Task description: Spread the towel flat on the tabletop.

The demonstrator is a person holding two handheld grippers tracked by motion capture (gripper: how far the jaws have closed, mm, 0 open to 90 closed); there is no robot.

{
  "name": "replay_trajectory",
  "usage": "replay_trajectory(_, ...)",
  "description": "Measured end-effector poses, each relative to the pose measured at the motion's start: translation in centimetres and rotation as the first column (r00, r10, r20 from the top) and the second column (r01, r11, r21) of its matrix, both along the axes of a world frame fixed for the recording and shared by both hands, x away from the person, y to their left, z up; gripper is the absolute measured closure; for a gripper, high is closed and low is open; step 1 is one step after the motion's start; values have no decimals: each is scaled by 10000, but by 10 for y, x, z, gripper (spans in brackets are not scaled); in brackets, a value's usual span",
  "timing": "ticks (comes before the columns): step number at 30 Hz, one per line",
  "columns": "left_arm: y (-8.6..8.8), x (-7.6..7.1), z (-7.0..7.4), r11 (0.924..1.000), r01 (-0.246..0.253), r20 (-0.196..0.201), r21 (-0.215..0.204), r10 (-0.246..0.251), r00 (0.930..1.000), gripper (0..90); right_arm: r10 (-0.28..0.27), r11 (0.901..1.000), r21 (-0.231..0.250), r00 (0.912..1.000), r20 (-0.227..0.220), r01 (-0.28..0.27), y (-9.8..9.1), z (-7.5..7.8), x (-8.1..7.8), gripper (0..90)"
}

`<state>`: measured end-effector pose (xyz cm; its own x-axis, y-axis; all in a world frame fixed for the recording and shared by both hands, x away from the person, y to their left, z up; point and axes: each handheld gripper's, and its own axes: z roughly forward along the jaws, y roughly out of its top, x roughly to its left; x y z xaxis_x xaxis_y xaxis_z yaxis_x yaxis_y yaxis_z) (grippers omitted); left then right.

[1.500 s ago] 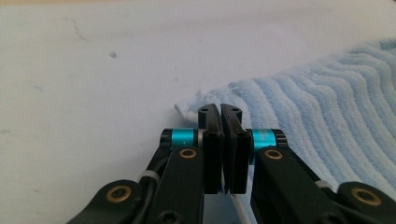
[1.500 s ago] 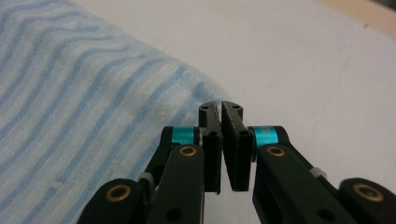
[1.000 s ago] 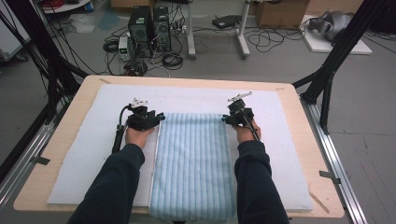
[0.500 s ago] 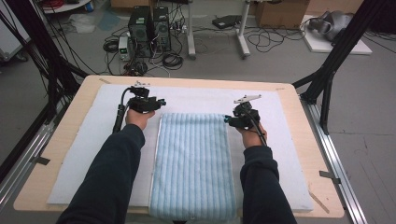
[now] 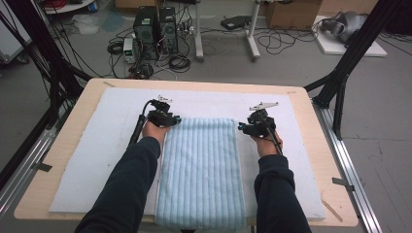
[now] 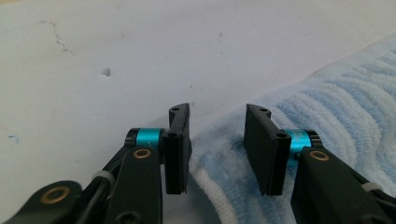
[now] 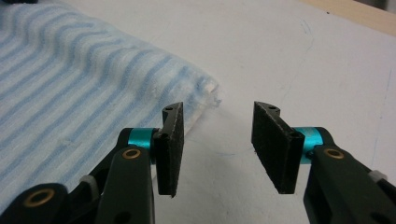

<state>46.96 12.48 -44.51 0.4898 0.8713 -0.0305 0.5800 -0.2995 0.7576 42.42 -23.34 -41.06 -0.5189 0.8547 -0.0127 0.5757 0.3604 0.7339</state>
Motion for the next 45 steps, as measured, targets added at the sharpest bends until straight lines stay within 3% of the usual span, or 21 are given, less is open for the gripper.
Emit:
replay_trajectory(2,1,-4,-1,9996,262,183,110,-264,9995,664,-12,10000,21,10000,-96,13,1,-3,2,513)
replay_trajectory(6,3,-11,-3,9987,506,409,80,-509,9979,846,-144,9998,115,9996,-246,147,7,-8,8,460)
replay_trajectory(11,6,-9,-2,9990,318,174,-309,-313,9994,859,-47,9999,-140,9933,-1154,31,19,-19,24,457)
replay_trajectory(14,9,-6,2,9973,-25,410,-737,56,9991,859,-203,9997,-131,9898,-1410,187,25,-25,30,501)
replay_trajectory(15,10,-5,4,9953,-85,499,-959,134,9987,858,-236,9997,-80,9911,-1309,228,26,-25,31,558)
replay_trajectory(17,11,-2,7,9957,-34,445,-928,76,9990,858,10,9997,-231,9923,-1240,-39,32,-25,34,652)
replay_trajectory(19,11,1,9,9954,-45,338,-952,78,9994,858,394,9981,-430,9927,-1137,-445,38,-25,35,834)
replay_trajectory(22,12,8,16,9943,-64,544,-1063,122,9984,858,411,9935,-999,9913,-1248,-538,46,-21,38,882)
replay_trajectory(23,12,10,17,9912,-100,608,-1319,181,9980,858,339,9916,-1206,9935,-1089,-470,47,-20,39,884)
replay_trajectory(25,13,16,22,9908,49,622,-1354,36,9981,858,14,9945,-1047,9972,-751,-92,45,-18,41,885)
replay_trajectory(28,13,21,30,9873,85,1356,-1588,133,9907,858,-575,9963,-640,9983,-44,571,44,-16,39,884)
replay_trajectory(31,13,24,29,9882,-4,1285,-1533,203,9915,851,-748,9950,-595,9938,820,798,48,-12,39,882)
replay_trajectory(32,13,24,27,9871,-146,1111,-1594,326,9933,825,-732,9953,-575,9949,694,773,48,-13,40,877)
replay_trajectory(34,15,25,24,9801,-724,565,-1847,842,9948,535,-1011,9919,-722,9938,463,1042,46,-16,41,798)
replay_trajectory(35,16,24,23,9813,-753,514,-1774,856,9950,482,-1109,9923,-508,9933,328,1125,44,-18,42,720)
replay_trajectory(38,20,15,22,9845,-799,553,-1562,894,9945,460,-1177,9925,-317,9928,231,1184,39,-13,38,606)
replay_trajectory(40,24,8,21,9854,-834,458,-1485,911,9948,466,-983,9942,-385,9942,432,1000,38,-5,33,599)
replay_trajectory(45,30,-12,23,9854,-434,483,-1649,521,9975,560,-588,9983,85,9961,655,583,31,11,18,596)
